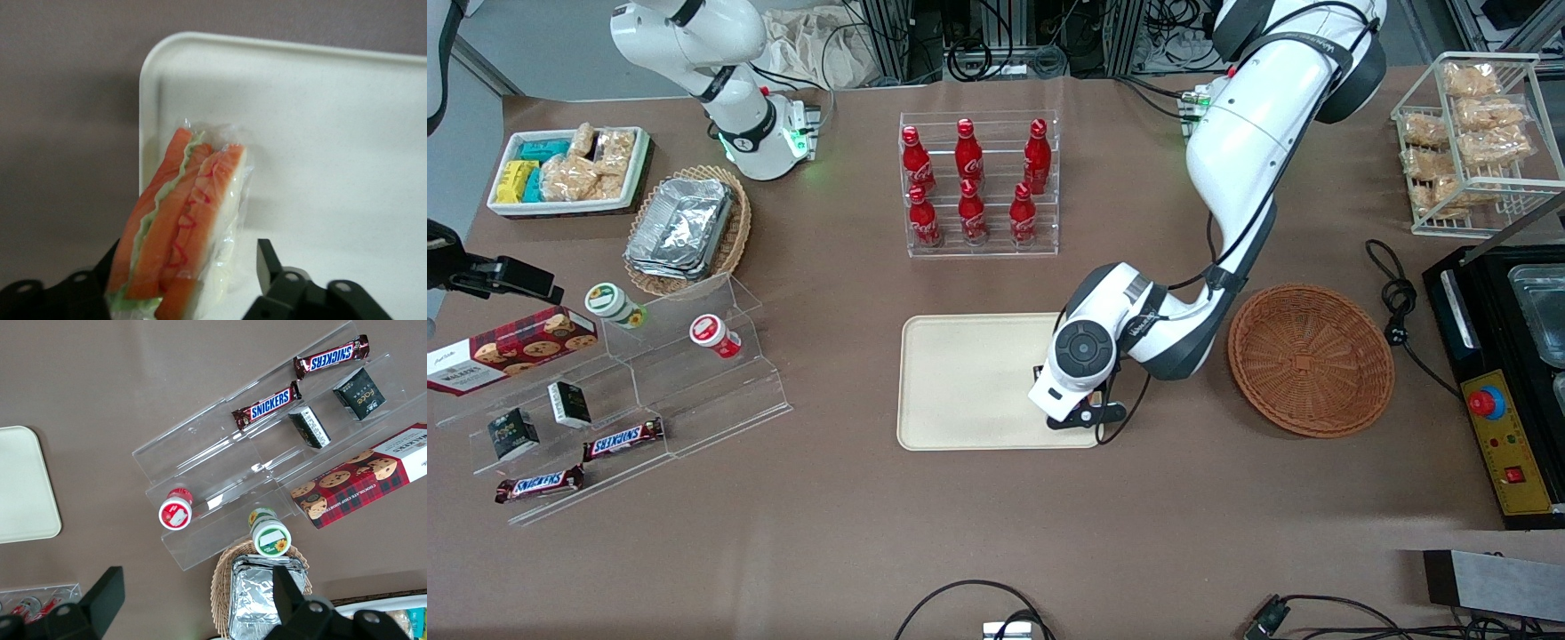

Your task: Place sandwich from basket to tray

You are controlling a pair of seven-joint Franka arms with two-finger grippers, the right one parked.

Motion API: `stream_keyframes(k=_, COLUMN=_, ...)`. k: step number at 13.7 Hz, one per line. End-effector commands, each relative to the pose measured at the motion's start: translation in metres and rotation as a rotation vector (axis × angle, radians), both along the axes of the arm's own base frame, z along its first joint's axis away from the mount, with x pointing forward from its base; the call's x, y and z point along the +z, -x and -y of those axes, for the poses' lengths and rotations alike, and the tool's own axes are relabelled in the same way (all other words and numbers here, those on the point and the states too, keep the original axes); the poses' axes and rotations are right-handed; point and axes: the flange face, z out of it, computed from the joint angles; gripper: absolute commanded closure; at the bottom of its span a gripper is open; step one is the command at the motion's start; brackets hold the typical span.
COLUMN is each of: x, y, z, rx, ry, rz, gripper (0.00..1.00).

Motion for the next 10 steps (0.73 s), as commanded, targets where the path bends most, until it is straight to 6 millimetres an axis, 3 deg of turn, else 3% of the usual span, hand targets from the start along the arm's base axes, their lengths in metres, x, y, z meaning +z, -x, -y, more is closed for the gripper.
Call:
stream_keyframes(k=1, x=0.044, y=-0.016, z=-0.004, rx=0.021, ry=0.001, rz=0.072, gripper=0.00)
stream_keyframes(k=2, x=0.067, y=-0.020, z=-0.006, rx=0.017, ry=0.004, rz=0.101, gripper=0.00)
stream_keyframes(k=4, x=0.115, y=-0.029, z=-0.035, rx=0.071, ry=-0.014, rz=0.117, gripper=0.00)
stream_keyframes(k=7, x=0.181, y=-0.040, z=-0.110, rx=0.144, ry=-0.040, rz=0.107, gripper=0.00)
stream_keyframes(k=8, x=0.196, y=-0.032, z=-0.127, rx=0.113, ry=-0.027, rz=0.103, gripper=0.00)
stream_keyframes(k=10, x=0.220, y=-0.019, z=-0.186, rx=0.088, ry=0.023, rz=0.099, gripper=0.00)
